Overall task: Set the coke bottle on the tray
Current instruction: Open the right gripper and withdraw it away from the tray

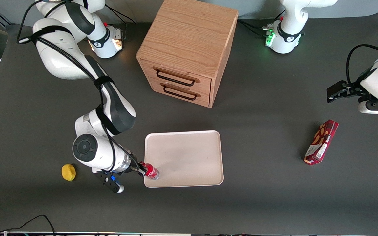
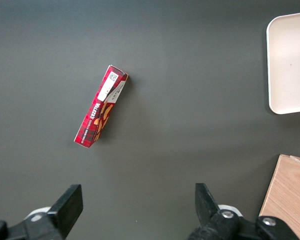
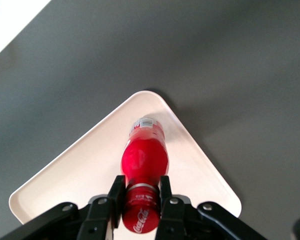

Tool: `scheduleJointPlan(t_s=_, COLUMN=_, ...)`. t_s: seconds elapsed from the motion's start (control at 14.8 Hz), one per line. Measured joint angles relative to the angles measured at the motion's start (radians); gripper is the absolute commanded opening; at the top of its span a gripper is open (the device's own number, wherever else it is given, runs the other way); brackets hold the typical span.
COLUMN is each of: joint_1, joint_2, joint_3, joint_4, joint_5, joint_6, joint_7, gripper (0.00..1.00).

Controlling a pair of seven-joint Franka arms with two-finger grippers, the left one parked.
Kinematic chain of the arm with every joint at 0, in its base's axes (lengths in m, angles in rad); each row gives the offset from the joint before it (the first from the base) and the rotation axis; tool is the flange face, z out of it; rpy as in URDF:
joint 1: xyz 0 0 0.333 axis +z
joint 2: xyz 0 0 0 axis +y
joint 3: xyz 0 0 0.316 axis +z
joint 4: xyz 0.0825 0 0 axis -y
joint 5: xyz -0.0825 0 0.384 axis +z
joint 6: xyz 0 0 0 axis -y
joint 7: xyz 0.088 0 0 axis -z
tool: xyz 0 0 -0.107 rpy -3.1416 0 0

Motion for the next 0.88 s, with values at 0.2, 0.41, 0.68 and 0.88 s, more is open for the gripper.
scheduleJointPlan(t_s=0.2, joint_1=-0.001, joint_2=0.001, joint_3=0.008, joint_4=0.018, joint_5=-0.026, joint_6=-0.009, joint_7=0.000, gripper=1.00)
scheduleJointPlan(t_s=0.41, joint_1=-0.025, joint_2=-0.024, joint_3=0.062, joint_4=0.062, joint_5=-0.071, joint_6=-0.116, joint_7=-0.041, gripper=1.00)
scheduleJointPlan(t_s=0.68, joint_1=-0.103, joint_2=-0.257, joint_3=0.120, joint_4=0.105, joint_5=-0.094, joint_6=-0.487, joint_7=-0.249, gripper=1.00)
scheduleJointPlan(t_s=0.88, joint_1=-0.185, joint_2=-0.510, joint_3=0.126, joint_4=0.005, joint_5=-0.041, joint_6=-0.666, joint_7=-0.396, gripper=1.00)
